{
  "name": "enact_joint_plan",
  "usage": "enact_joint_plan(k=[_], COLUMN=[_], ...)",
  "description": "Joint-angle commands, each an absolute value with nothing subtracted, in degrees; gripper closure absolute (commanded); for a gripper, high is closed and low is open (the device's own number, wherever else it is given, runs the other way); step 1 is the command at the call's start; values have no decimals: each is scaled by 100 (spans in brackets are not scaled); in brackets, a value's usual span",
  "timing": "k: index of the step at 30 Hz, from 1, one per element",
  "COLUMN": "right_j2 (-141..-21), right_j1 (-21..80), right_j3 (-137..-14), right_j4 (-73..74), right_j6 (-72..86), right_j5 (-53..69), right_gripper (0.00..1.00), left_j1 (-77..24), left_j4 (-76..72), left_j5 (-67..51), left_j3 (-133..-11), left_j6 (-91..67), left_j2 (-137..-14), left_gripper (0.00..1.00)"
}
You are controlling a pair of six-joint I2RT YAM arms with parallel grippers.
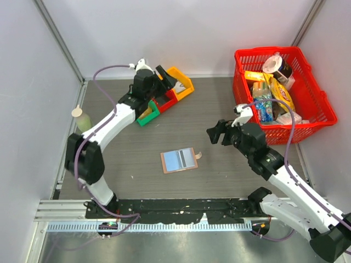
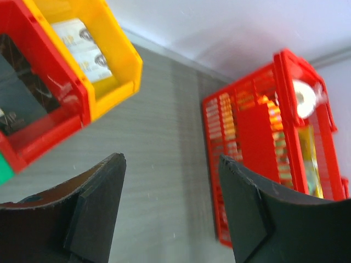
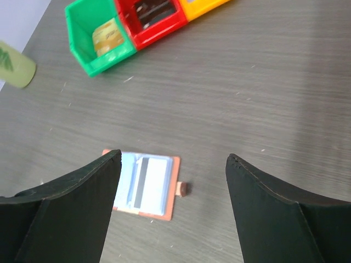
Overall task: Take the credit cards out of the card holder
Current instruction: Place the credit card in the storage box, then remove the credit card from the card holder.
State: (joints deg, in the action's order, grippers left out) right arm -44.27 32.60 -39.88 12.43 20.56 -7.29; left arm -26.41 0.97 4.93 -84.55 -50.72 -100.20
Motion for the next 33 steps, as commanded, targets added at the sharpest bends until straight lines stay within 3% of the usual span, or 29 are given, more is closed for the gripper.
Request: enact_joint_plan(k=[1, 9, 16, 22, 26, 33], right_j2=[-4876, -5948, -7196, -8356, -8928, -9641], right_j1=[3261, 3436, 3559, 3560, 3621, 3726], right_j3=[-4306, -4526, -5027, -5528, -5870, -6214], right_j4=[1151, 1064, 1318, 1652, 1775, 1951], right_j6=[2127, 2127, 1855, 1574, 1433, 1213], right_j5=[280, 1142, 1107, 1063, 1037, 984], right_gripper=[20, 26, 37, 51, 52, 53], left_j1=[-2944, -3515, -3840, -4051, -4183, -4473], left_j4=[658, 1625, 1653, 1134, 967, 581], left_j5=[203, 308, 264, 97, 35, 26], left_j3=[-7587, -5952, -4721, -4210, -4201, -4096], left_j6=[-4554, -4113, -4403, -4614, -4553, -4588], left_j2=[-9029, -7209, -6487, -6793, -7293, -8023], left_gripper=[28, 33, 49, 66, 75, 79])
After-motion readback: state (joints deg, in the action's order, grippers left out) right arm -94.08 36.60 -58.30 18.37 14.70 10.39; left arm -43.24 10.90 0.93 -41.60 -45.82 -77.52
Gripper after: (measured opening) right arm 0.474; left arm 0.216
